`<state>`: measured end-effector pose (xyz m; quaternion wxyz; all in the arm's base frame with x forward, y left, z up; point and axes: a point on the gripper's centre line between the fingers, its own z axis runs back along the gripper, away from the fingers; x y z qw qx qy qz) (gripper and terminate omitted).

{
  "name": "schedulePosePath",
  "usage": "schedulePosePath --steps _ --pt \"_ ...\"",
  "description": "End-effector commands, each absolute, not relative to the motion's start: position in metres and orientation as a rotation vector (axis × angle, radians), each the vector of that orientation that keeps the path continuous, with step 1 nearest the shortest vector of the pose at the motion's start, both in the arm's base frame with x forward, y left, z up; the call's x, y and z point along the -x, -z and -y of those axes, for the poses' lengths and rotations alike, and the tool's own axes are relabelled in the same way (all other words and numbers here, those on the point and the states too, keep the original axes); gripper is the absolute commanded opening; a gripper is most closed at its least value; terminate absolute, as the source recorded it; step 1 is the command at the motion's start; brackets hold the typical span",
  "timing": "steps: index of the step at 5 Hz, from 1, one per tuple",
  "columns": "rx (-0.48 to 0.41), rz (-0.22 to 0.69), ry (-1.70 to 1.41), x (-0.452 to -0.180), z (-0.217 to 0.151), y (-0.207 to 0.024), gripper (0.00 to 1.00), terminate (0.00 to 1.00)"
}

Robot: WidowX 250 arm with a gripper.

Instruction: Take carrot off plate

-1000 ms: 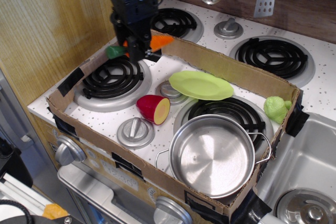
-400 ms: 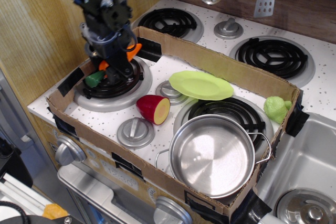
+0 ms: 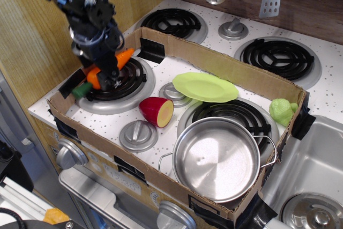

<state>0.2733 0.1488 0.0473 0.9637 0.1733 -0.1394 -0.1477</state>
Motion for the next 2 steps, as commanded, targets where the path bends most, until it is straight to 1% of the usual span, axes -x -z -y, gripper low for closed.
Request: schedulePosePath --steps 1,2 --pt "-0.283 0.273 0.365 -0.289 -0.137 -0.083 1.0 0.0" --pt "-0.308 0.265 0.387 -0.295 -0.135 -0.096 1.0 1.0"
